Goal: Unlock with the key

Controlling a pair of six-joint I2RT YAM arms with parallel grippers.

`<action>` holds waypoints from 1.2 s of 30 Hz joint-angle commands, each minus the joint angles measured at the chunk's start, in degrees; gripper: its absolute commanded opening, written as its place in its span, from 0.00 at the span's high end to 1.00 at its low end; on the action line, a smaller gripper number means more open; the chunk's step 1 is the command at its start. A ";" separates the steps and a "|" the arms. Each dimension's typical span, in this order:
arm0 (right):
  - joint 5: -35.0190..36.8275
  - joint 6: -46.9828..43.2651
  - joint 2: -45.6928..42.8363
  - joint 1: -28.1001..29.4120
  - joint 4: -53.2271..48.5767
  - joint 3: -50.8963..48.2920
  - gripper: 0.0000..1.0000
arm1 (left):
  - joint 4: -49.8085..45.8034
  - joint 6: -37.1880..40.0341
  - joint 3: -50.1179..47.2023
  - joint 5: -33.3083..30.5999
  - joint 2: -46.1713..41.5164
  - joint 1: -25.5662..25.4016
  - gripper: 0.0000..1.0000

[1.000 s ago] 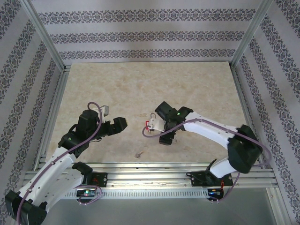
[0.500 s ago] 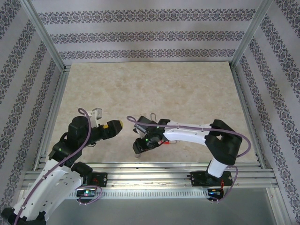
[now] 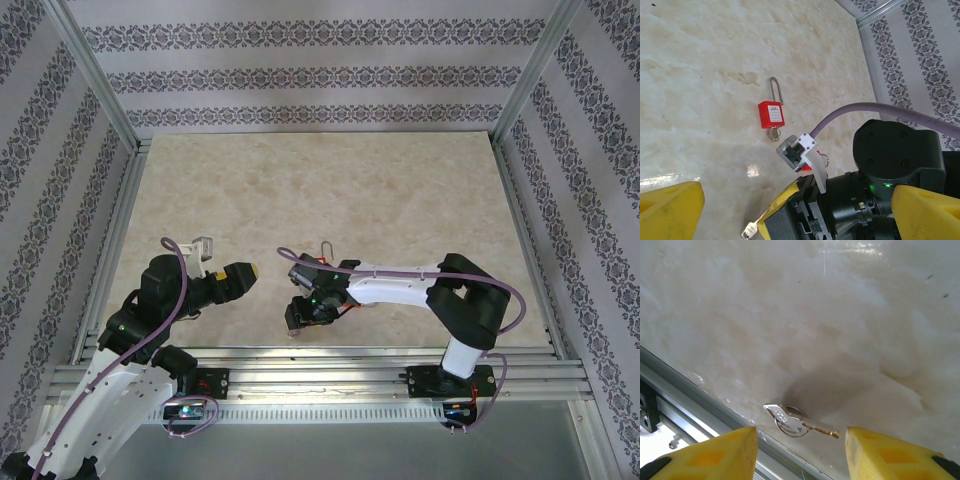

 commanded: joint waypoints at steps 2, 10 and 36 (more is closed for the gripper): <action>-0.73 0.71 1.11 -0.55 1.91 -1.40 0.51 | -1.22 -0.15 -0.43 -0.54 -0.43 0.81 0.04; -2.54 0.70 3.02 -0.86 4.74 -2.27 0.57 | -0.75 -0.12 -0.39 -0.36 0.36 0.78 0.04; 0.53 -1.47 -15.13 -6.28 1.69 -5.21 1.00 | 13.45 -1.76 -2.12 8.19 2.49 0.81 0.03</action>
